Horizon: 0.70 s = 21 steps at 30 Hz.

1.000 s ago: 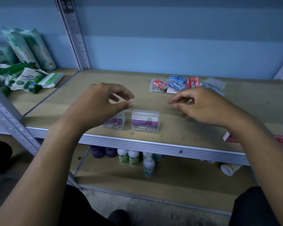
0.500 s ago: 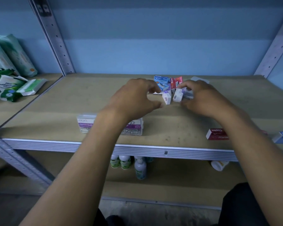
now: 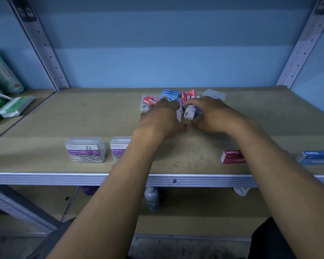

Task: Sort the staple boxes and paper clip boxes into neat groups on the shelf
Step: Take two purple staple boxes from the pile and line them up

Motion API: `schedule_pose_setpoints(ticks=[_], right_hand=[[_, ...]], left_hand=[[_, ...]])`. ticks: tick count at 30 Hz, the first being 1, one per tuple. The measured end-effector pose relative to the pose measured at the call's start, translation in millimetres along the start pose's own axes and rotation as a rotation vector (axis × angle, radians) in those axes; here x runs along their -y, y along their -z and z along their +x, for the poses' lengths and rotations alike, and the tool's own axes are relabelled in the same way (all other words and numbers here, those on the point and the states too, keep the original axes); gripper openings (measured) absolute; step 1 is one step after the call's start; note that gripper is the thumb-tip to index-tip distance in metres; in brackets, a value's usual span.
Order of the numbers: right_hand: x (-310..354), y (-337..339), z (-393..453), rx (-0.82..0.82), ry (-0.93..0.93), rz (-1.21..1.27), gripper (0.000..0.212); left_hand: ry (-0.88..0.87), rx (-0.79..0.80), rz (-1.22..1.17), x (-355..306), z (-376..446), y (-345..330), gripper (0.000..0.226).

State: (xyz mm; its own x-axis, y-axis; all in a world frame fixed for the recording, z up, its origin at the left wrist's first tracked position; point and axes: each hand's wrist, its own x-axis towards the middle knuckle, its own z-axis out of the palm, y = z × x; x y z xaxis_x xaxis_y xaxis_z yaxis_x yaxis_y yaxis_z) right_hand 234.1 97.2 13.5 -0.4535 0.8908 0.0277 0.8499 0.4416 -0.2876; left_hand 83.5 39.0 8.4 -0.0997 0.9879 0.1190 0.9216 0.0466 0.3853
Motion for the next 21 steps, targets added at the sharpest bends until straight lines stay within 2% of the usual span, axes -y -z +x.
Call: schedule_pose_setpoints(ticks=[3,6,9,15,21], right_hand=[[1.5,0.7,2.7,0.02,0.018,-0.036,0.043],[0.6,0.6,3.5,0.024,0.019,-0.043,0.041],[-1.9,1.1,2.8,0.003,0.004,-0.004,0.035],[-4.8,3.0,-3.6,-0.006,-0.022,0.067,0.024],[-8.4,10.6,-12.1,0.033,-0.011,0.107,0.026]], left_hand=[[0.004,0.027,0.013,-3.7,4.0,-1.1,0.057],[0.006,0.058,0.043,-7.0,8.1,-0.8,0.047],[0.043,0.102,0.059,-7.5,8.5,-5.8,0.053],[0.054,0.082,0.044,-4.3,8.8,-10.1,0.055],[0.013,0.044,0.017,-7.0,1.5,-6.9,0.029]])
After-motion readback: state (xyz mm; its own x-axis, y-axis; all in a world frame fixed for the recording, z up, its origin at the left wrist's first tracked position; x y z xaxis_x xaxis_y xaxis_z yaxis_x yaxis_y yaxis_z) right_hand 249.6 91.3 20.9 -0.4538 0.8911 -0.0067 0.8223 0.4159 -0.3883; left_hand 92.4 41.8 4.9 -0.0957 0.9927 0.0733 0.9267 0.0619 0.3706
